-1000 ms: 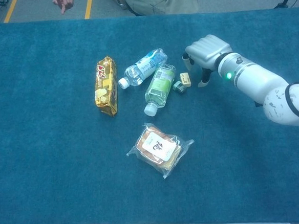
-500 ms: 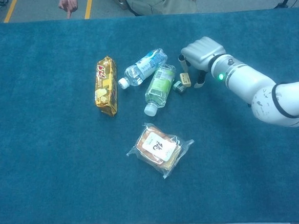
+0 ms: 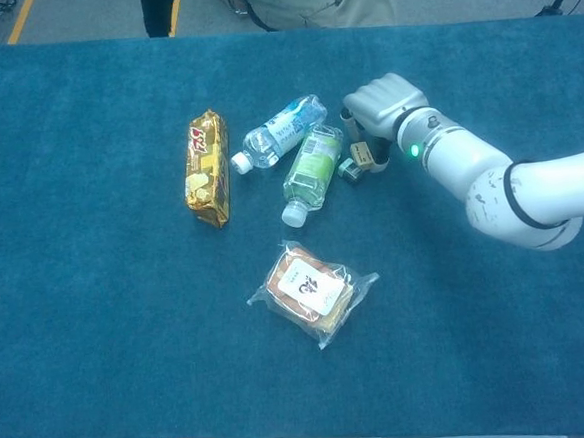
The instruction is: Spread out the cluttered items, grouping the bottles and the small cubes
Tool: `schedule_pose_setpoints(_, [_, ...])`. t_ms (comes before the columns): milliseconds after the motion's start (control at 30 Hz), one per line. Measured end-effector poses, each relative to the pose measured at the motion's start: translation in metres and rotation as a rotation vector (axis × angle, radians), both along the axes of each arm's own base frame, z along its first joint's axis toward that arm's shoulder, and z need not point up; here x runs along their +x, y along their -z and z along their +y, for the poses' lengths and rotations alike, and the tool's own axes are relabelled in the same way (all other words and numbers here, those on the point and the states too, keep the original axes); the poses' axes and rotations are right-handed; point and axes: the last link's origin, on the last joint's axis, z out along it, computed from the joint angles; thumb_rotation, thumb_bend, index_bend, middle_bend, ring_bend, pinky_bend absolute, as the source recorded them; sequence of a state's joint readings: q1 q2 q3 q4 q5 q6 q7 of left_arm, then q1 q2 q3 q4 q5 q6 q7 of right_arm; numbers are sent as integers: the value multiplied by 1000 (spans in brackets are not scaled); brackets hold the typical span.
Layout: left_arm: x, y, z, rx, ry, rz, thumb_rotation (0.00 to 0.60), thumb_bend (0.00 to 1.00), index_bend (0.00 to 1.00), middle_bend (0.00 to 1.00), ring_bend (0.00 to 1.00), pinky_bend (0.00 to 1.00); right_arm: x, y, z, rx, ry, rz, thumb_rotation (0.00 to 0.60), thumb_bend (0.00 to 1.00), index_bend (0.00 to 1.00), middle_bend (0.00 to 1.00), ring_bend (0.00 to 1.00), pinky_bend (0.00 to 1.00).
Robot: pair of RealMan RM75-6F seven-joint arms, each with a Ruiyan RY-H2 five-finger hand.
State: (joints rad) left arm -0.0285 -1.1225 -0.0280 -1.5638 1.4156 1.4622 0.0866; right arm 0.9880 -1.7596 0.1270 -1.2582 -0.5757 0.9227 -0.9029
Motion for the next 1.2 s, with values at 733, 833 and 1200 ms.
schedule_pose_setpoints(733, [-2,-2,-2,11,3,-6,600,393,209,218,186,227,1,0,-3,6,51,-4,600,112,555,394,307,476])
schedule_pose_setpoints(833, [-2,-2,-2,9,6,-6,600,393,209,218,186,227,-1,0,-2,9,56,-1,600,112,560,396,308,476])
schedule_pose_setpoints(1200, [-2,-3,-3,11,3,-2,600,393,209,218,186,227,-2,-19,-16,-55,80,-51,600,115,572,400,308,476])
